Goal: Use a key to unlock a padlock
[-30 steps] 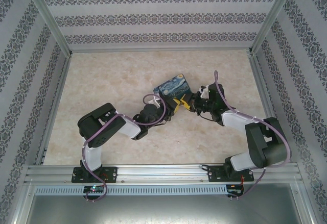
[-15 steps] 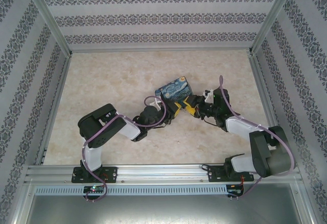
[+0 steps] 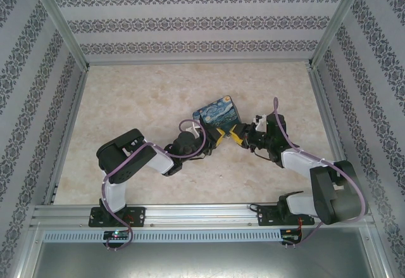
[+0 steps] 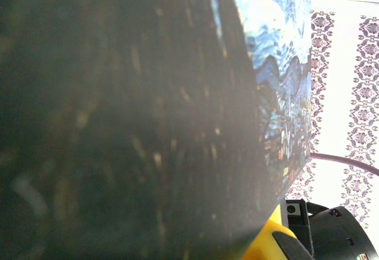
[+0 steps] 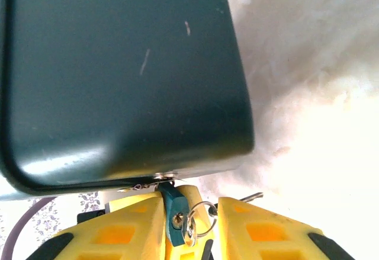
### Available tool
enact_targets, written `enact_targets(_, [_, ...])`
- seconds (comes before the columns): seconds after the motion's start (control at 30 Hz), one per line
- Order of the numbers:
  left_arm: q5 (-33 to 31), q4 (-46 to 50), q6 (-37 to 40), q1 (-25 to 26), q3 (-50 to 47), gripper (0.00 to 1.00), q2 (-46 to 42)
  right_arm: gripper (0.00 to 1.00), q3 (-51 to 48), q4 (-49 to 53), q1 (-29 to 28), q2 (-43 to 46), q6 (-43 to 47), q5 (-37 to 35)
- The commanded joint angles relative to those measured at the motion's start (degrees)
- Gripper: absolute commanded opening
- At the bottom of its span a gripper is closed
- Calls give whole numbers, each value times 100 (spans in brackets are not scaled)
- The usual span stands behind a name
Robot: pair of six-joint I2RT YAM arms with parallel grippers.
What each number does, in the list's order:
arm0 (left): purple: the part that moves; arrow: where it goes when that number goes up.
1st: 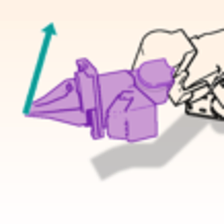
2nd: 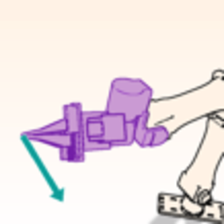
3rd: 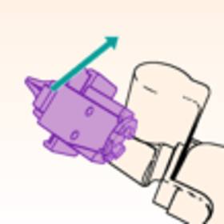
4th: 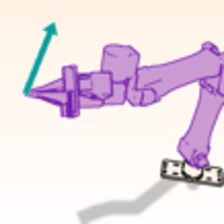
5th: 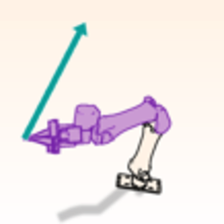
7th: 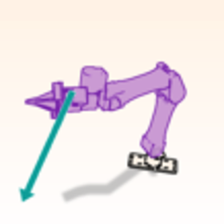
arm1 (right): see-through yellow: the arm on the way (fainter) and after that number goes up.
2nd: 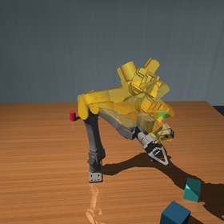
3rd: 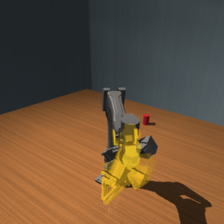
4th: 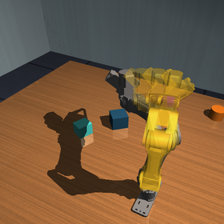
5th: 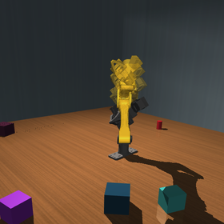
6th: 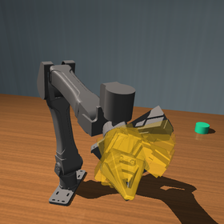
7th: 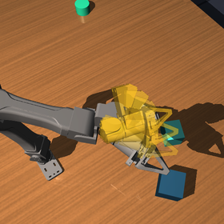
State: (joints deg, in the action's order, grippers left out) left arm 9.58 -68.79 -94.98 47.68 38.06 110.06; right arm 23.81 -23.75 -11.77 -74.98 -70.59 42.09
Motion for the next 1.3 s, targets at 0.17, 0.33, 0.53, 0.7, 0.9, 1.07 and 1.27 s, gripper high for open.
enact_targets(0.17, [102,-270,40,83,43,0,81,18,-67,-227,-101,148,-60,67])
enact_targets(0.33, [99,-257,43,83,60,0,73,16,-68,-248,-160,159,-95,81])
enact_targets(0.53, [111,-244,45,83,76,0,78,16,-61,-300,-247,124,-131,60])
enact_targets(0.7, [142,-215,58,83,118,0,84,8,34,-356,-353,29,-165,22])
enact_targets(0.9, [106,-197,58,83,104,0,89,13,218,-302,-404,19,-140,-16])
enact_targets(1.07, [63,-271,28,83,47,0,173,21,51,-129,-99,376,-105,77])
enact_targets(1.27, [79,-312,6,83,69,0,200,27,-270,268,280,812,45,151])
